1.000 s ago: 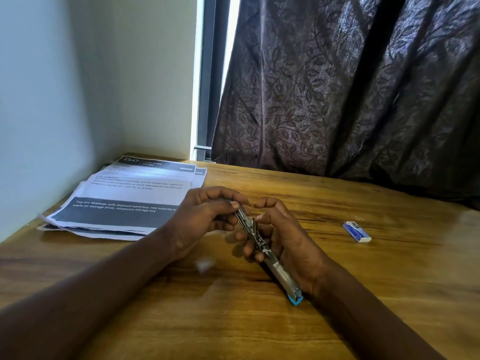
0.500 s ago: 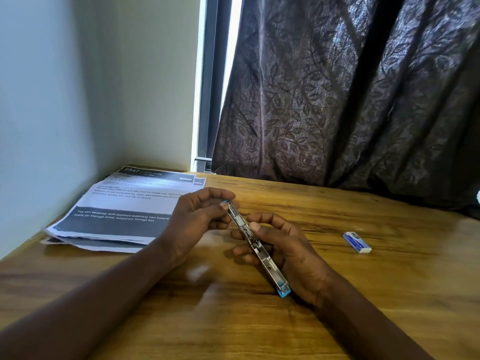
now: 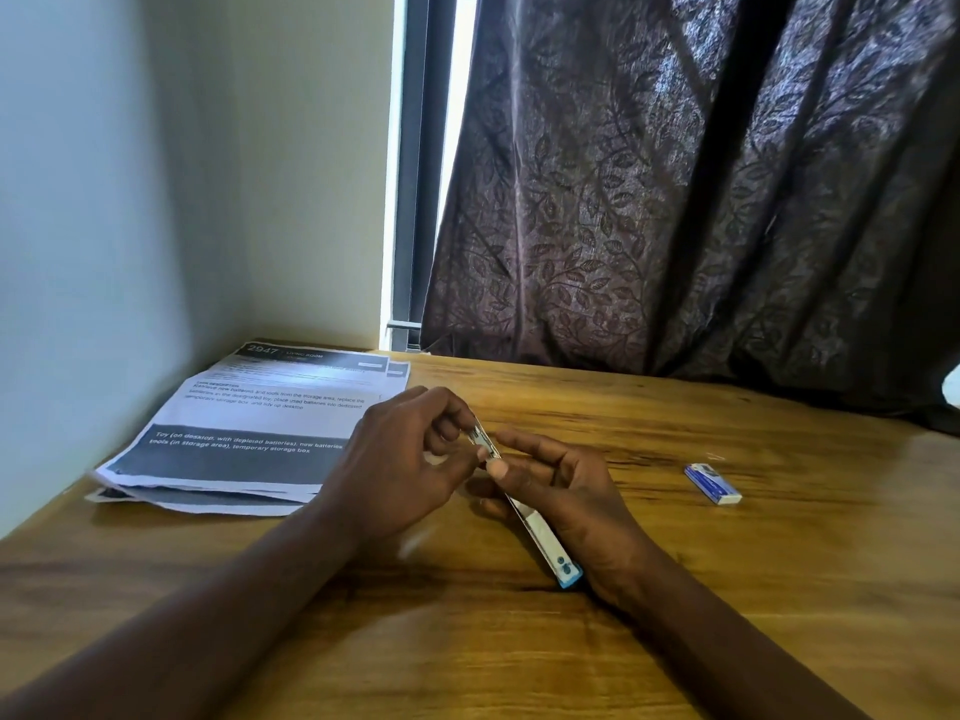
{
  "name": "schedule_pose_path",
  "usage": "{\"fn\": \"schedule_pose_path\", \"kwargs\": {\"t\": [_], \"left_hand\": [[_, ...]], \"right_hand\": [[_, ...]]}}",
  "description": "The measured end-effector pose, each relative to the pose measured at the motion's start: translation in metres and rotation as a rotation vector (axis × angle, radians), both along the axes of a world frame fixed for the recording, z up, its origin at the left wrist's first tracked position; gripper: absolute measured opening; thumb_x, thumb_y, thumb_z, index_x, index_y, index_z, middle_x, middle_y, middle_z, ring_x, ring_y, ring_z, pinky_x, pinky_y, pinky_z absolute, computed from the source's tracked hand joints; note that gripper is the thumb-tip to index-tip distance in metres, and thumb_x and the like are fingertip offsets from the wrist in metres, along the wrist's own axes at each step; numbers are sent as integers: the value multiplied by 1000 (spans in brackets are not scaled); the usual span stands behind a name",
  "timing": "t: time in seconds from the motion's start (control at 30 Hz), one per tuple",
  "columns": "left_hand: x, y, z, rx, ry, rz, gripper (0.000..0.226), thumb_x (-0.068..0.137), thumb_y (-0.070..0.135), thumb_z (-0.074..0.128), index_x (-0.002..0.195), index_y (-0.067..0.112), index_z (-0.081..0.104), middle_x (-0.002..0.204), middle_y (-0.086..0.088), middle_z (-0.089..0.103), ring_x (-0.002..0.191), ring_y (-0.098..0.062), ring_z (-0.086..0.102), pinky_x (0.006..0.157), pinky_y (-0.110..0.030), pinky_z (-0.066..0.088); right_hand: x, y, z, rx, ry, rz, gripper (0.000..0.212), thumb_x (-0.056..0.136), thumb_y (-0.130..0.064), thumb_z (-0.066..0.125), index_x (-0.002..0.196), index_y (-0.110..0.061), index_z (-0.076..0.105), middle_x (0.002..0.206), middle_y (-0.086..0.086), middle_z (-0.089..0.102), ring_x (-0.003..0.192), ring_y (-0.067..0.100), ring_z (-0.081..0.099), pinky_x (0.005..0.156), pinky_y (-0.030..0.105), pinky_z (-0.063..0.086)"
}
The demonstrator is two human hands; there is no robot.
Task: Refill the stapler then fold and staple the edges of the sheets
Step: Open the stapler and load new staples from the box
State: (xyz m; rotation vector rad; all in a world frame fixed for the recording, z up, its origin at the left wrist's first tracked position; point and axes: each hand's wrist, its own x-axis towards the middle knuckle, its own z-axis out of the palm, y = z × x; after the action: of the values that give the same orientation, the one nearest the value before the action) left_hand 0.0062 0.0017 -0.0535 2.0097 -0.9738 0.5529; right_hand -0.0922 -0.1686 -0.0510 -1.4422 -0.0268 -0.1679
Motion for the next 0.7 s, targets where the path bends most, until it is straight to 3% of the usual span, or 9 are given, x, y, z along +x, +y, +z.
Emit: {"fn": "schedule_pose_path", "kwargs": {"t": [0.1, 0.2, 0.4, 0.53, 0.7], "left_hand": [[-1, 0, 0, 46, -18, 52, 26, 79, 49, 75, 98, 31, 70, 84, 17, 64, 72, -3, 62, 65, -22, 52], [-5, 1, 3, 110, -51, 47, 40, 78, 65, 57, 97, 33, 73, 87, 17, 64, 71, -1, 61, 64, -20, 48], [-6, 0, -1, 191, -2, -6, 46, 77, 63, 50, 99, 32, 74, 91, 14, 65, 77, -7, 64, 72, -35, 57], [-7, -1, -2, 142, 36, 24, 40, 72, 64, 56, 92, 34, 72, 88, 16, 65, 76, -3, 63, 71, -30, 56], [-12, -4, -4, 140, 1, 52, 44, 72, 64, 56, 97, 34, 74, 92, 17, 65, 75, -5, 64, 69, -30, 55]], "right_hand": [[0, 1, -2, -29, -18, -11, 45, 90, -9, 72, 133, -8, 60, 110, 19, 77, 103, 36, 74, 86, 38, 63], [-1, 1, -4, -63, -32, -22, 43, 92, -9, 70, 134, -8, 59, 108, 17, 78, 103, 37, 74, 84, 37, 64], [-1, 1, -6, -130, -47, -15, 48, 93, -6, 68, 138, -15, 55, 106, 14, 79, 103, 31, 75, 84, 35, 63], [-2, 1, -5, -172, -77, 6, 42, 94, -4, 67, 129, -26, 58, 105, 11, 79, 101, 26, 76, 82, 30, 62], [-4, 0, -4, -202, -106, 9, 42, 95, -1, 65, 130, -22, 57, 106, 5, 80, 99, 19, 76, 78, 24, 60]]}}
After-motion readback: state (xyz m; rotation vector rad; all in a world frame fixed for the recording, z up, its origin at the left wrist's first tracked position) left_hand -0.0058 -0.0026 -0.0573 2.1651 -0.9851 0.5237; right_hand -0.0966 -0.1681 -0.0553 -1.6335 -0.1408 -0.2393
